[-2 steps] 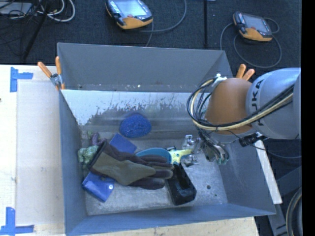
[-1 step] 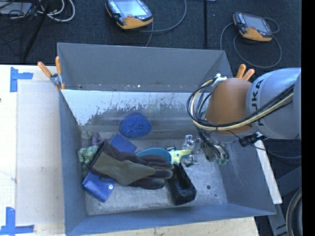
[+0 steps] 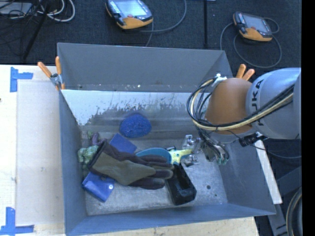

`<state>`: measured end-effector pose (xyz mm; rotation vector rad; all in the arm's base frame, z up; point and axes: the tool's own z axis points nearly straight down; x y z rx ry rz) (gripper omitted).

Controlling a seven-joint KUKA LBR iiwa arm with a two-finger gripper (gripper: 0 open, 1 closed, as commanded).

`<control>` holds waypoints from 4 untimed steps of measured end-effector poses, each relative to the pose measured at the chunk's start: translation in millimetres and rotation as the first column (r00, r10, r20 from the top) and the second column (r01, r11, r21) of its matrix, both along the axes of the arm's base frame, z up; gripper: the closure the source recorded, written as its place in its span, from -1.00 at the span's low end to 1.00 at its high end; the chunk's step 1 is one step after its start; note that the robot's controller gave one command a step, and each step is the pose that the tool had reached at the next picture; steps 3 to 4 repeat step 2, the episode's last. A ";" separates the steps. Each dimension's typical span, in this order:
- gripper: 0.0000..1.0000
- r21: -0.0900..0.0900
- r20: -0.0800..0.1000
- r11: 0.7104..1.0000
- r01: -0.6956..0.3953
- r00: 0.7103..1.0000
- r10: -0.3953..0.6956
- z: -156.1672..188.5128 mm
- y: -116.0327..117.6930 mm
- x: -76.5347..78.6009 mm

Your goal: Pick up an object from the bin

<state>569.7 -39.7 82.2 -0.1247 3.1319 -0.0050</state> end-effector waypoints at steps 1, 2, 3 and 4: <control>1.00 0.002 -0.008 1.000 0.000 1.000 0.000 4.0 0.7 -1.9; 1.00 0.003 -0.017 1.000 -0.001 1.000 0.001 24.7 1.4 -4.4; 1.00 0.003 -0.017 1.000 -0.001 1.000 0.001 24.7 1.4 -4.4; 1.00 0.003 -0.017 1.000 -0.001 1.000 0.001 24.7 1.4 -4.4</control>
Offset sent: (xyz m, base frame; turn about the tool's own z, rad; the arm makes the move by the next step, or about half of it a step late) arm -0.0003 0.0000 0.0872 0.0000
